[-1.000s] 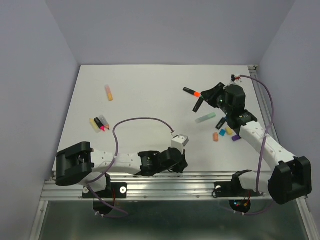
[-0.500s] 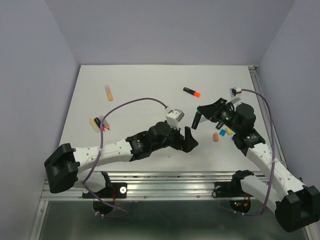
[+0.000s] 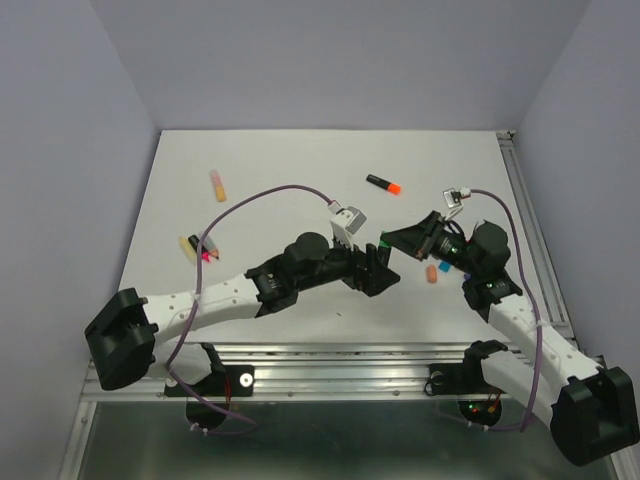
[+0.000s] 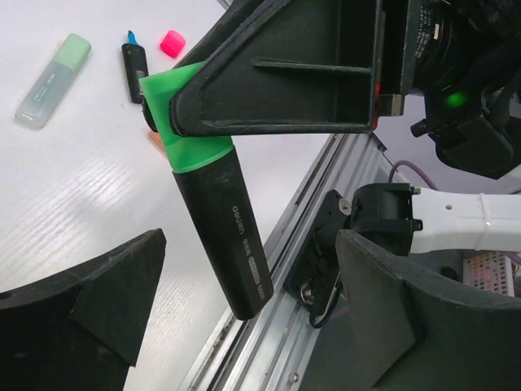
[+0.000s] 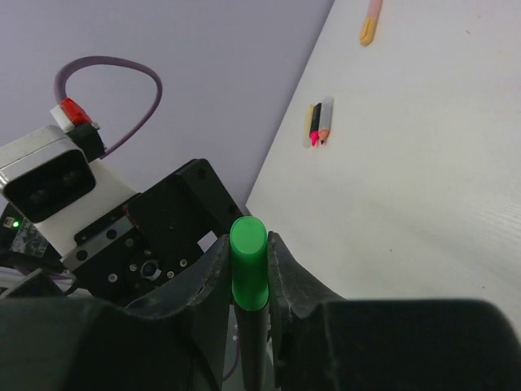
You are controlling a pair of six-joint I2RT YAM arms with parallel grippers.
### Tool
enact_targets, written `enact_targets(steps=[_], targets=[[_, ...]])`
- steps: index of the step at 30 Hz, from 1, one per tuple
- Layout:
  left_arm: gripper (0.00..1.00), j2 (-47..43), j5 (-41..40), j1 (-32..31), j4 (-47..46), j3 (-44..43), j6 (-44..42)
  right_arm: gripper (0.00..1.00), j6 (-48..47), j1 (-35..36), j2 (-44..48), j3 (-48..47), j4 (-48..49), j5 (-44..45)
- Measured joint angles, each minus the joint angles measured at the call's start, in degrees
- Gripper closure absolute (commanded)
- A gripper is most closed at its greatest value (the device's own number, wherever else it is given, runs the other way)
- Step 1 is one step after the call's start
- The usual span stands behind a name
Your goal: Open the pen caps
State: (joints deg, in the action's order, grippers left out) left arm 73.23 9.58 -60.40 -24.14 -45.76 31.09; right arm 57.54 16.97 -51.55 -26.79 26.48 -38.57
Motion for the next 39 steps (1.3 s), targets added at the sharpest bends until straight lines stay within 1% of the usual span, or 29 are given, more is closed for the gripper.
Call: enact_targets(steps=[1,2,4,5,8,10,11,13,14,15,17,21,26,29,30,32,39], targets=[[0.07,0.1,0.0,0.0,-0.1,0.0,0.0,0.99,0.7,0.0,0.1,0.1,0.6,-0.4],[0.15,0.2,0.0,0.0,-0.2,0.0,0.0,0.99,1.4,0.0,0.2,0.2,1.3,-0.8],[0.22,0.4,0.3,0.0,-0.7,0.0,-0.1,0.99,2.3,0.0,0.6,0.3,1.8,-1.3],[0.30,0.4,0.5,0.0,-1.0,0.0,-0.1,0.99,2.8,0.0,0.7,0.3,2.2,-1.5],[0.37,0.5,1.2,0.0,-2.1,0.0,-0.2,0.99,3.8,0.0,1.0,0.3,3.2,-1.9],[0.44,0.5,1.7,0.0,-3.4,0.0,0.0,0.99,4.0,0.0,1.0,0.4,3.8,-1.9],[0.53,0.5,2.0,0.0,-4.0,0.0,0.0,0.99,4.1,0.0,1.0,0.4,3.8,-2.0],[0.65,0.7,2.3,0.1,-4.4,0.0,0.0,0.99,4.5,0.0,1.0,0.4,4.3,-2.0],[0.90,0.9,2.2,0.2,-4.3,0.0,0.3,0.99,4.3,0.0,1.1,0.4,4.7,-2.1],[1.00,1.2,2.1,0.3,-4.3,0.0,0.6,0.99,4.3,-0.1,1.2,0.4,5.0,-2.2],[1.00,1.4,2.1,1.1,-4.6,0.0,1.7,0.99,3.9,-0.1,1.7,0.4,6.1,-2.3],[1.00,1.6,2.5,0.9,-6.9,0.3,0.7,0.99,5.0,-0.1,1.7,0.4,6.7,-2.6],[1.00,-0.3,3.1,0.9,-11.1,4.0,-2.2,0.99,9.0,-0.1,0.0,0.4,9.1,-5.8],[1.00,-1.5,3.8,0.9,-13.4,6.0,-4.8,0.99,13.9,-0.1,-3.0,1.2,15.7,-8.7],[1.00,-1.6,4.1,0.9,-14.3,6.6,-5.7,0.99,16.7,-0.2,-4.8,1.9,19.8,-9.8],[1.00,-1.7,4.6,0.9,-15.6,7.2,-6.8,0.99,19.9,-0.5,-6.9,2.4,24.5,-11.5],[1.00,-1.3,7.8,0.8,-23.2,9.7,-9.3,0.99,24.4,-0.9,-8.2,2.4,31.9,-15.1]])
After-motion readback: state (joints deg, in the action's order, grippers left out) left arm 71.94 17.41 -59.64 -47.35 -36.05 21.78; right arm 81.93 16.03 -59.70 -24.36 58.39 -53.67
